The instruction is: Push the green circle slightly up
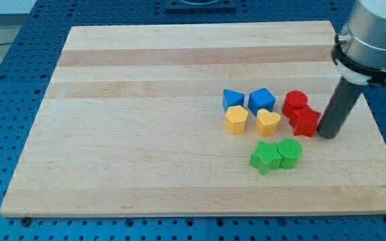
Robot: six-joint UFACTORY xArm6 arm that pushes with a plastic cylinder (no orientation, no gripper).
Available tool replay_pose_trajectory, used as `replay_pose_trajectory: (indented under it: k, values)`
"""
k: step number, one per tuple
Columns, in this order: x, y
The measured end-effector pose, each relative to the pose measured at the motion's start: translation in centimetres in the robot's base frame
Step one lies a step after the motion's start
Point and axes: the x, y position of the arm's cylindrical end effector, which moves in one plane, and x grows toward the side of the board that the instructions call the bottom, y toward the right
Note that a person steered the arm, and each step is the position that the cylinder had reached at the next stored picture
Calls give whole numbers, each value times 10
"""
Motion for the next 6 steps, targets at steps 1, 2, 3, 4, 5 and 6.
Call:
replay_pose_trajectory:
  k: [1, 2, 3, 4, 5, 6]
  values:
    - [30, 24]
    - [63, 8]
    - [78, -32]
    - [78, -56]
    - [71, -57]
    - [59, -57]
